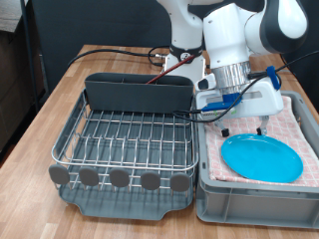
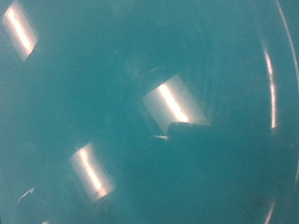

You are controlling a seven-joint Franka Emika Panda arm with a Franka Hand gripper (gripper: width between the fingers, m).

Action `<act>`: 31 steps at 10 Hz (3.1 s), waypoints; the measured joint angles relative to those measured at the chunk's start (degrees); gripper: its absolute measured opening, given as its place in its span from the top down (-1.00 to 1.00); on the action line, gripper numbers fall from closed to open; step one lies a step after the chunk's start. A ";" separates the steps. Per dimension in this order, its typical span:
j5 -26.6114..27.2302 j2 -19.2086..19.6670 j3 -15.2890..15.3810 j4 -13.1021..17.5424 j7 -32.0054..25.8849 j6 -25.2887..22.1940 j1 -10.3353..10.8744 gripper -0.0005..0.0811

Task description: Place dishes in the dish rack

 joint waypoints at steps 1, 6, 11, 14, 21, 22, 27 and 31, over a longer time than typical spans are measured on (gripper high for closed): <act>-0.15 0.05 -0.01 0.06 0.08 0.00 0.00 -0.98; -6.45 0.51 -0.38 0.27 5.66 -1.08 0.04 0.10; -13.04 1.41 -1.62 1.16 11.33 -1.08 0.94 0.95; -33.91 1.38 -11.26 0.66 32.03 -1.19 9.66 0.98; -65.46 -1.49 -35.55 -0.55 64.06 -9.38 29.76 -0.42; -68.17 -2.49 -37.68 -1.09 66.81 -10.52 31.35 -0.42; -65.76 -5.53 -37.75 -4.40 65.97 -9.82 31.80 -0.97; -53.94 -5.70 -33.69 -6.69 56.80 -6.21 29.95 -0.98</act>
